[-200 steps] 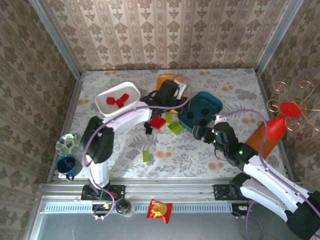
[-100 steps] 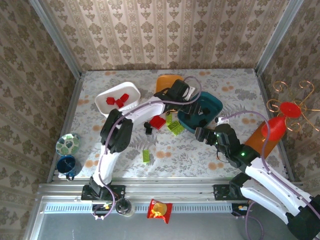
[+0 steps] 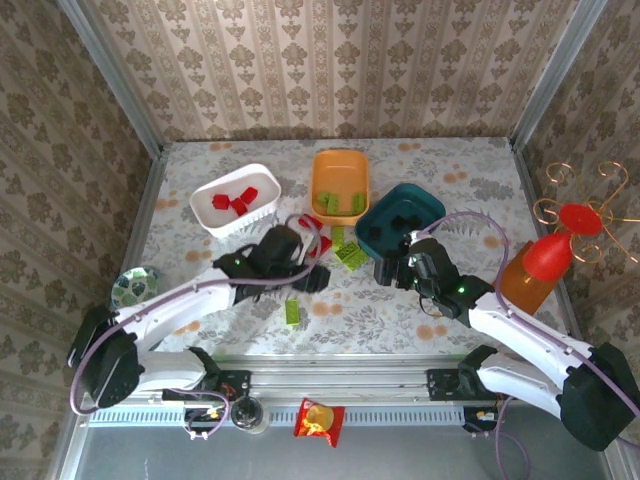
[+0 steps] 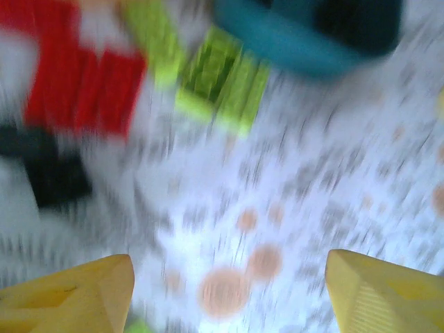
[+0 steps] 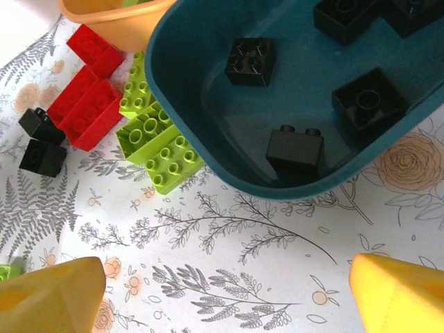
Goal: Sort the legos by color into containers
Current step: Pick up the lego from the middle-left of the table.
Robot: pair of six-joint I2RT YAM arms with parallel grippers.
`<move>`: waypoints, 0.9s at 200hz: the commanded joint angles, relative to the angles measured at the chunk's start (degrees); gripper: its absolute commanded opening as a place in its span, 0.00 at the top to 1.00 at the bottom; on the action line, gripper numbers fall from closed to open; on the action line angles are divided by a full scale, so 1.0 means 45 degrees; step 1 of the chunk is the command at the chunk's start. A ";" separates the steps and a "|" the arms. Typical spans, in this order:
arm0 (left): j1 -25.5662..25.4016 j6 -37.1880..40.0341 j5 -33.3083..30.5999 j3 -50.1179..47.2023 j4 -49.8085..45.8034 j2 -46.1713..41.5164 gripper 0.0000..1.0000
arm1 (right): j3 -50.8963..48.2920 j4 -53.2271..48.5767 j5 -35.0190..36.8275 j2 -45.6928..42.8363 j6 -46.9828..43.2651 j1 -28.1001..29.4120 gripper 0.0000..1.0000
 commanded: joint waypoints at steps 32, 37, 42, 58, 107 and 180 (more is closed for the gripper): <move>-0.0334 -0.2365 0.0274 -0.1854 -0.0942 -0.0093 0.22 | 0.0264 0.0613 -0.0467 0.0062 -0.0219 0.0084 0.08; -0.0363 -0.2278 0.0253 -0.1721 -0.1073 0.0141 0.22 | 0.0246 0.0582 -0.0465 0.0018 -0.0218 0.0083 0.08; -0.0390 -0.2210 0.0192 -0.1596 -0.1252 0.0410 0.22 | 0.0229 0.0547 -0.0475 -0.0049 -0.0218 0.0081 0.08; -0.0396 -0.1942 -0.0030 -0.1381 -0.1602 0.1038 0.22 | 0.0186 0.0391 -0.0449 -0.0321 -0.0274 0.0072 0.08; -0.0272 -0.1172 -0.0358 -0.0750 -0.1805 0.2790 0.31 | -0.0050 0.0045 -0.0171 -0.1401 -0.0315 0.0045 0.08; -0.0624 -0.0489 -0.1727 -0.0860 -0.2800 0.3284 0.53 | 0.0046 0.0415 -0.0290 -0.1328 -0.0258 0.0044 0.08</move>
